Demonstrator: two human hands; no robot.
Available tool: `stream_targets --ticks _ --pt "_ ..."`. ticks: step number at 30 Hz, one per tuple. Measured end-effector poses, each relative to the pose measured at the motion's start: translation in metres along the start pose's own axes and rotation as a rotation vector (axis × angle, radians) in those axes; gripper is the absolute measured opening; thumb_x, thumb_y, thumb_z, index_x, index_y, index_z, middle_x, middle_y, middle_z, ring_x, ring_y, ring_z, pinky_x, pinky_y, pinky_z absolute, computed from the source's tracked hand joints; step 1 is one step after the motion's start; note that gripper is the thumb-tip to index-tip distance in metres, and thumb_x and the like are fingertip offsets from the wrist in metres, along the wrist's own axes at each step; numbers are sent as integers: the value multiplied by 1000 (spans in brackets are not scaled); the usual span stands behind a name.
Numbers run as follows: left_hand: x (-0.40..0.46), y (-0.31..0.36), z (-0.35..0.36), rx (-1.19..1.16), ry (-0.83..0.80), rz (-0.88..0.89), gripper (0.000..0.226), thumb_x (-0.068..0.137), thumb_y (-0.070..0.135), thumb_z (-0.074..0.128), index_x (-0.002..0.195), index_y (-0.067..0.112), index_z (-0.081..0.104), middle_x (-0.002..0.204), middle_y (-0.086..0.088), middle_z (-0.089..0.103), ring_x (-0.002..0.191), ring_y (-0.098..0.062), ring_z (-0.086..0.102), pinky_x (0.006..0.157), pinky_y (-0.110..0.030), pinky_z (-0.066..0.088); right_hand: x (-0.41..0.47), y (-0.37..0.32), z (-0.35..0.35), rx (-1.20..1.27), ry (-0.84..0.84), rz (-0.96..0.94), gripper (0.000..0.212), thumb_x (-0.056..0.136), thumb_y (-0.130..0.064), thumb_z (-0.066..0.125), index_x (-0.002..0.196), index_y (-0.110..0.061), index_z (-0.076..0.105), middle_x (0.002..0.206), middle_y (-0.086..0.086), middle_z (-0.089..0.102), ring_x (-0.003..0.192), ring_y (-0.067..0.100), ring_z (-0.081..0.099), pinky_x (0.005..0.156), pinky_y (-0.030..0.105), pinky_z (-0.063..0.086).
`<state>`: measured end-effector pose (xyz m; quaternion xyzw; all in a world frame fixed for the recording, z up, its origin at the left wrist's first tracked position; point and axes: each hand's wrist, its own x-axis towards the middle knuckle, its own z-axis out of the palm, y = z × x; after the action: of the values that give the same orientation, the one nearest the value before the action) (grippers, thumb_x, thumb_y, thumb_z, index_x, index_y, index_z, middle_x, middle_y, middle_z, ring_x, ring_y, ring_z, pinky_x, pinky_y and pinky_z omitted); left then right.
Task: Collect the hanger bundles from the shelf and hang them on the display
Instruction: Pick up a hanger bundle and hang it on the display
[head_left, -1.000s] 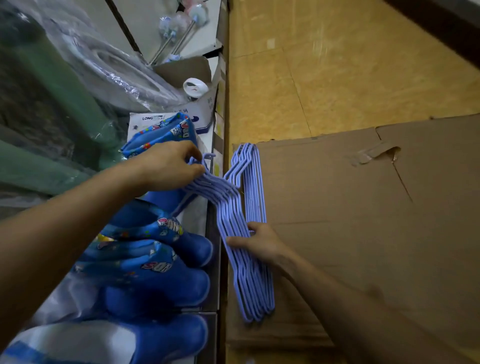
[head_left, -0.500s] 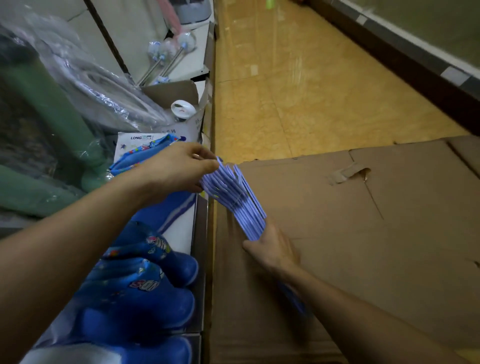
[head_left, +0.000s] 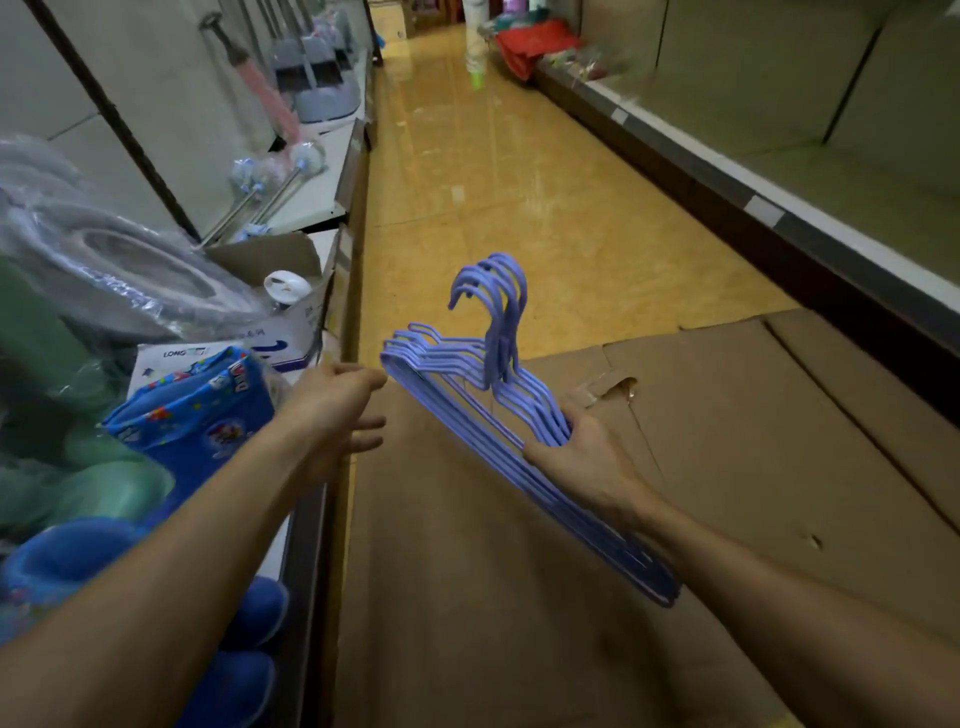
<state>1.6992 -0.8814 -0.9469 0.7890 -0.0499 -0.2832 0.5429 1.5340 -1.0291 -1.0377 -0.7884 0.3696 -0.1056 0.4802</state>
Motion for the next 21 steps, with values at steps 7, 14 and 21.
stream_targets --ticks 7,14,21 --pt "-2 -11 39 -238 15 -174 59 93 26 68 144 11 43 149 -20 39 120 -41 54 90 -54 52 -2 1 -65 290 -120 -133 27 82 -9 67 67 -22 48 58 -3 38 49 14 32 50 31 30" --pt "-9 2 76 -774 -35 -147 48 105 21 48 149 10 35 146 -13 48 129 -36 52 108 -55 41 -8 10 -97 498 -302 -128 28 82 -8 63 63 -24 48 57 -2 33 48 14 28 47 28 23" --pt "-30 16 81 -871 -38 -189 47 108 23 38 153 12 29 136 -12 55 117 -39 58 94 -55 44 -11 -1 -116 166 -14 -151 18 91 -28 59 78 -19 49 59 -6 42 55 17 37 60 41 35"
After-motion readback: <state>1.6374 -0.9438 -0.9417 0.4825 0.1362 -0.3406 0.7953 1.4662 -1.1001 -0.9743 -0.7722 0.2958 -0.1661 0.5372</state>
